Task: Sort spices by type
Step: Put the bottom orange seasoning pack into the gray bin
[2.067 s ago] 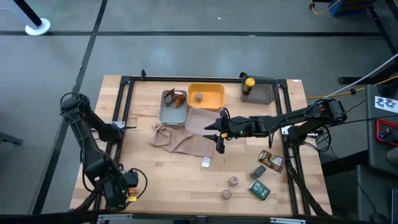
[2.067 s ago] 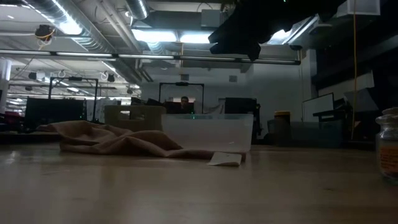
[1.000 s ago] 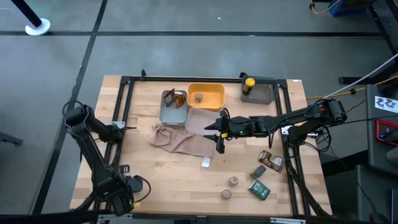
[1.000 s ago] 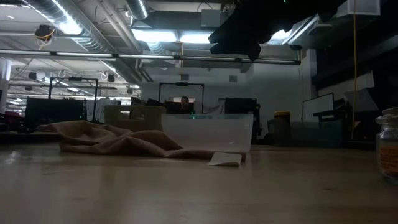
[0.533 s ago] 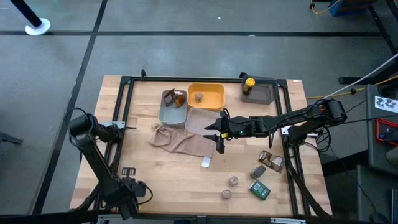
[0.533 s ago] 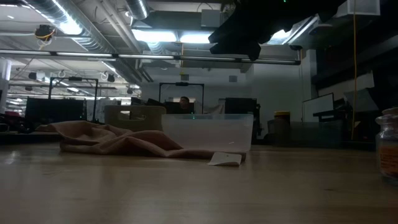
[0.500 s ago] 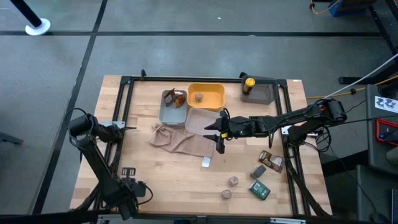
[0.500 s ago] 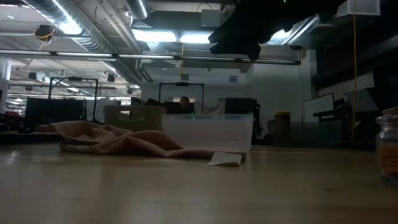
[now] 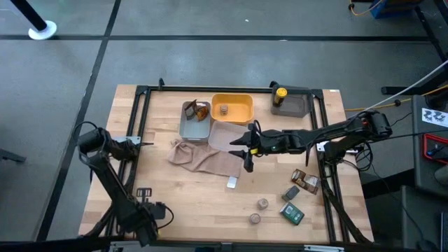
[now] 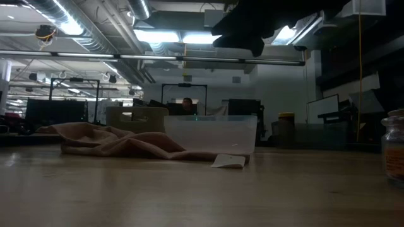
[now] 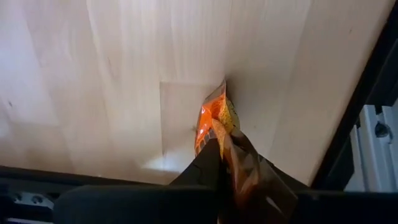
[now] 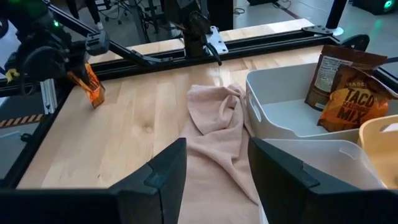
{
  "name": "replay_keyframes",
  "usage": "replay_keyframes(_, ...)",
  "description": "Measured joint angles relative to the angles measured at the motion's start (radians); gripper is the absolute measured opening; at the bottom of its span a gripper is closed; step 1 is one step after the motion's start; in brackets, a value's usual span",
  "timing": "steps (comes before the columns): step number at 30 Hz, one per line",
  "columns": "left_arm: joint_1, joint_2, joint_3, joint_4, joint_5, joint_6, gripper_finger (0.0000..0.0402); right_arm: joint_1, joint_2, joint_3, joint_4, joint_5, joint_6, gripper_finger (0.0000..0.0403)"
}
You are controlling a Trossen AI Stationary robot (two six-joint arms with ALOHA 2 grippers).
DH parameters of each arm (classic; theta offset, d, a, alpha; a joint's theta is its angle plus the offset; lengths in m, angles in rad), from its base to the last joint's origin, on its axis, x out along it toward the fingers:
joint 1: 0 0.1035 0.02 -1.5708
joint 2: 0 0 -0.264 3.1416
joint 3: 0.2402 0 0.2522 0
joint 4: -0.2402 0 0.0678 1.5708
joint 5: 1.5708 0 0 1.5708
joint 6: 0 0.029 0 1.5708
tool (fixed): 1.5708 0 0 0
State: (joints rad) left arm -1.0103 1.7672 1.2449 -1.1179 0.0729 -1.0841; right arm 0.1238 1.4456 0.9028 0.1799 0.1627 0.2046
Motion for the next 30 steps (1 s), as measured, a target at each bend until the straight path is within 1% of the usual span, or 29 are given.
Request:
replay_keyframes(4,0.035,-0.01,0.0,0.001,0.029,0.018,0.0007,0.0,-0.026,0.0,-0.016,0.0,-0.018,0.0172)
replay_keyframes(9,0.103,-0.057,0.0,0.0,0.027,0.079,0.0005,0.0,-0.095,0.0,-0.083,0.0,-0.081,0.0172)
replay_keyframes(12,0.162,-0.102,0.0,-0.001,0.019,0.13,0.0005,0.0,-0.142,0.0,-0.119,0.0,-0.082,0.0172)
replay_keyframes(17,0.287,-0.201,0.0,-0.002,0.014,0.265,0.0003,0.0,-0.202,0.0,-0.2,0.0,-0.082,0.0172)
replay_keyframes(22,0.466,-0.302,0.0,-0.007,-0.014,0.459,0.0002,0.0,-0.233,0.0,-0.272,0.0,-0.082,0.0172)
replay_keyframes(26,0.655,-0.367,0.0,-0.007,-0.016,0.609,0.0002,0.0,-0.233,0.0,-0.305,0.0,-0.083,0.0172)
replay_keyframes(30,0.859,-0.391,0.0,-0.011,-0.016,0.753,0.0002,0.0,-0.233,0.0,-0.321,0.0,-0.083,0.0172)
